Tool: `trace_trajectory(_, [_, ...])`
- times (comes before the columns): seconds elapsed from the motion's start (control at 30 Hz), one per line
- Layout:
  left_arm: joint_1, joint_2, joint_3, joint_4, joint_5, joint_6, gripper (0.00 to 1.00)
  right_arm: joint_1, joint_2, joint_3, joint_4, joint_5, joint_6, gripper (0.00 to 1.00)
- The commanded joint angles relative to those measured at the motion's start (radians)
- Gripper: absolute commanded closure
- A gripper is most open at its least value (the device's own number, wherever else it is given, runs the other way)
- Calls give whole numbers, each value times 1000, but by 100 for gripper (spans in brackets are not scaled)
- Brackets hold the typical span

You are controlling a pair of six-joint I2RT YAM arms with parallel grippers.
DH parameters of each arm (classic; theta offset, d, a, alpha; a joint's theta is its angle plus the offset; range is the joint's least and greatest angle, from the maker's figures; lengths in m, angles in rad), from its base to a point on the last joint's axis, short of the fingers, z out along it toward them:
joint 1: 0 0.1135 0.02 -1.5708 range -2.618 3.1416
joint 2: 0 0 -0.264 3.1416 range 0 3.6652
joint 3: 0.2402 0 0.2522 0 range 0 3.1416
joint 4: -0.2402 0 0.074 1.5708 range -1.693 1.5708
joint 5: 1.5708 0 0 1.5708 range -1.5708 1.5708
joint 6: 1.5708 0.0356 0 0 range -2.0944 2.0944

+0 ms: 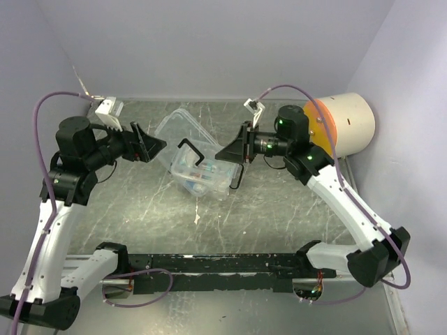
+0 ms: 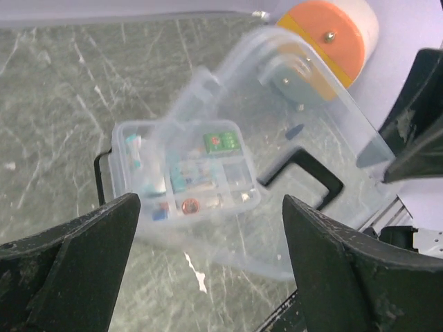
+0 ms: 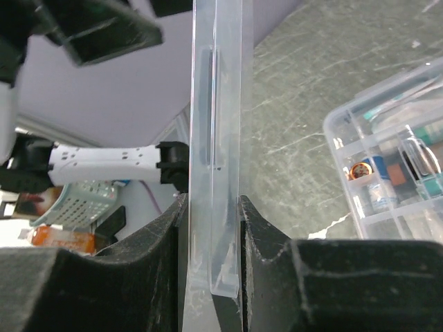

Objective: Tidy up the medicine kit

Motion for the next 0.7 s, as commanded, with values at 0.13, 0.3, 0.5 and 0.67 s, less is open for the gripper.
trace_trajectory(0.13, [0,130,44,254,221,9,0,-106,-92,-28,38,-201,5,83])
trace_trajectory(0.3, [3,132,48,211,336,55,1,-134,-118,-13,38,-280,-11,83])
trace_trajectory(0.5, [5,140,12,249,571,-32,7,-136,-129,-5,26,-373,-55,85])
trace_trajectory(0.67, [5,104,-78,405,668,-195,23,-136,-123,16,0,-408,-93,85])
